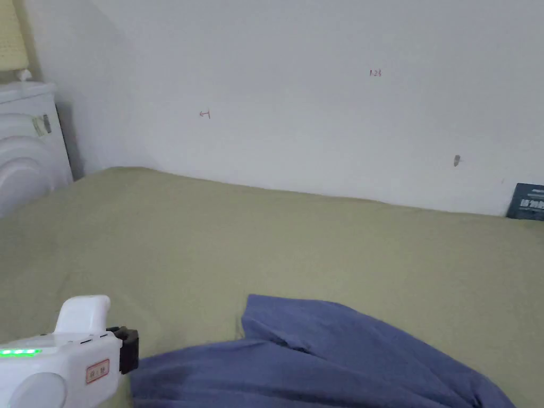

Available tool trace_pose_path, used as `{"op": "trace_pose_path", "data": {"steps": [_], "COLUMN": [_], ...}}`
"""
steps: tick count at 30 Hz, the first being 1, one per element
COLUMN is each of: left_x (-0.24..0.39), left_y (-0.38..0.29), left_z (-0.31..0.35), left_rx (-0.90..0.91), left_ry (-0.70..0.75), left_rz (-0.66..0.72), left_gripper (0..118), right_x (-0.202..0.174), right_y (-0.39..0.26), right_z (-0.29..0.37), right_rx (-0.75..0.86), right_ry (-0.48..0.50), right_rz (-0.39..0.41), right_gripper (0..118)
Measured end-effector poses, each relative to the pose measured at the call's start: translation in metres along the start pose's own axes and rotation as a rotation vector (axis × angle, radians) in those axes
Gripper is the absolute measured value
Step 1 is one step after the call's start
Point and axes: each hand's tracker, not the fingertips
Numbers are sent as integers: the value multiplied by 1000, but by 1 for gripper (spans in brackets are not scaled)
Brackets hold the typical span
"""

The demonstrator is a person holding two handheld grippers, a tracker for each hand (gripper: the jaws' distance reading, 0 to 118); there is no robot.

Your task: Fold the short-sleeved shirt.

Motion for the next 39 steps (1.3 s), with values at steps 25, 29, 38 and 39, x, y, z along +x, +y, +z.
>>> {"op": "trace_pose_path", "data": {"steps": [25, 29, 38, 39], "left_x": [24, 34, 36, 36], "left_y": [-7, -2, 5, 3], "left_z": [-180, -152, -129, -126], "left_rx": [-395, -345, -334, -328], "left_ry": [98, -86, -130, -133], "left_rz": [-134, -58, -7, -6], "left_gripper": [85, 3, 3, 3], "right_x": [8, 31, 54, 55], "right_y": [-3, 5, 1, -3], "right_z": [-43, -77, -214, -228], "right_rx": [-83, -141, -448, -483], "right_ry": [-2, 3, 160, 129], "right_rz": [-8, -67, -80, -101], "right_gripper": [0, 1, 100, 100]}}
